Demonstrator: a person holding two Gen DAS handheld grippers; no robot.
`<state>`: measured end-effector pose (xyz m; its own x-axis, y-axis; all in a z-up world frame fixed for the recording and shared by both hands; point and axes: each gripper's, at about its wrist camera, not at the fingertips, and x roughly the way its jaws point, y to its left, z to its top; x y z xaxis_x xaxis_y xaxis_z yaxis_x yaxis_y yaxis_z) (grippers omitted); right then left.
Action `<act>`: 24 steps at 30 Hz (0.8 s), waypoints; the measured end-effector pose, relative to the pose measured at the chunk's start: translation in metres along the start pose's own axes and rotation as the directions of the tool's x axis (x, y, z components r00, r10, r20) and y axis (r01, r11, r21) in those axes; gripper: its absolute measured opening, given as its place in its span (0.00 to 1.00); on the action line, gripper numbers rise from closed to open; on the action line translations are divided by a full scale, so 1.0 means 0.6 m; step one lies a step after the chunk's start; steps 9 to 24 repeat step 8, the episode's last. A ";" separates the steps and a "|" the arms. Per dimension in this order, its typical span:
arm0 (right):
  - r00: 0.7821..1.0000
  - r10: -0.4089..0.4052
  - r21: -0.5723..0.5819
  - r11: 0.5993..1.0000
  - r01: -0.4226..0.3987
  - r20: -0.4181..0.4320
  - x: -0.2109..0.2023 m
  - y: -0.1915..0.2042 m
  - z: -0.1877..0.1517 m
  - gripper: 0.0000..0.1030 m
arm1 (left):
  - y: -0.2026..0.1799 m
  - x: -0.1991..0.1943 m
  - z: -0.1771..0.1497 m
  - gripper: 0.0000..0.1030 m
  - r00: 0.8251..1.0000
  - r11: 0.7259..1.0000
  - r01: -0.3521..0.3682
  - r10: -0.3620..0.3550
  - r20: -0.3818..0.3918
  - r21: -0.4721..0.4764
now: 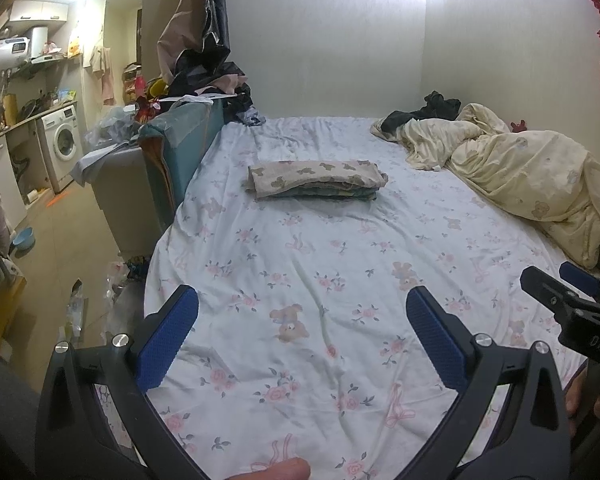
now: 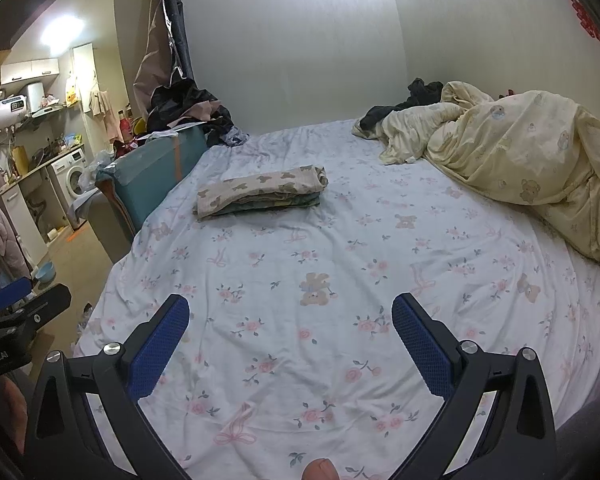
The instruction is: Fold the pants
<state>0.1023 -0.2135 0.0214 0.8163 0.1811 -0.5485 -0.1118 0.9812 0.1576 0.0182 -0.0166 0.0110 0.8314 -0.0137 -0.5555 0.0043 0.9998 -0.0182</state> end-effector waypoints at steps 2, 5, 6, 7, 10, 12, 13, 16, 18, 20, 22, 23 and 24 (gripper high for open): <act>1.000 -0.001 -0.001 1.000 0.001 0.002 -0.001 0.000 0.000 1.00 | 0.000 0.001 0.001 0.99 1.000 1.000 -0.005 0.005 0.001 0.002; 1.000 0.001 -0.005 1.000 -0.001 0.003 0.000 0.001 0.000 1.00 | 0.002 0.003 0.000 0.99 1.000 1.000 -0.003 0.003 0.000 -0.002; 1.000 0.002 -0.006 1.000 -0.002 0.002 0.000 0.002 0.000 1.00 | 0.002 0.003 -0.001 0.99 1.000 1.000 -0.002 0.002 0.000 -0.004; 1.000 0.004 -0.005 1.000 -0.004 0.003 -0.001 0.003 0.000 1.00 | 0.002 0.003 -0.002 0.99 1.000 1.000 0.000 0.000 -0.001 -0.005; 1.000 0.004 -0.005 1.000 -0.004 0.004 -0.002 0.004 0.000 1.00 | 0.001 0.004 -0.002 0.99 1.000 1.000 -0.001 0.001 -0.003 -0.004; 1.000 0.004 -0.005 1.000 -0.004 0.004 -0.002 0.004 0.000 1.00 | 0.001 0.004 -0.002 0.99 1.000 1.000 -0.001 0.001 -0.003 -0.004; 1.000 0.004 -0.005 1.000 -0.004 0.004 -0.002 0.004 0.000 1.00 | 0.001 0.004 -0.002 0.99 1.000 1.000 -0.001 0.001 -0.003 -0.004; 1.000 0.004 -0.005 1.000 -0.004 0.004 -0.002 0.004 0.000 1.00 | 0.001 0.004 -0.002 0.99 1.000 1.000 -0.001 0.001 -0.003 -0.004; 1.000 0.004 -0.005 1.000 -0.004 0.004 -0.002 0.004 0.000 1.00 | 0.001 0.004 -0.002 0.99 1.000 1.000 -0.001 0.001 -0.003 -0.004; 1.000 0.004 -0.005 1.000 -0.004 0.004 -0.002 0.004 0.000 1.00 | 0.001 0.004 -0.002 0.99 1.000 1.000 -0.001 0.001 -0.003 -0.004; 1.000 0.004 -0.005 1.000 -0.004 0.004 -0.002 0.004 0.000 1.00 | 0.001 0.004 -0.002 0.99 1.000 1.000 -0.001 0.001 -0.003 -0.004; 1.000 0.004 -0.005 1.000 -0.004 0.004 -0.002 0.004 0.000 1.00 | 0.001 0.004 -0.002 0.99 1.000 1.000 -0.001 0.001 -0.003 -0.004; 1.000 0.004 -0.005 1.000 -0.004 0.004 -0.002 0.004 0.000 1.00 | 0.001 0.004 -0.002 0.99 1.000 1.000 -0.001 0.001 -0.003 -0.004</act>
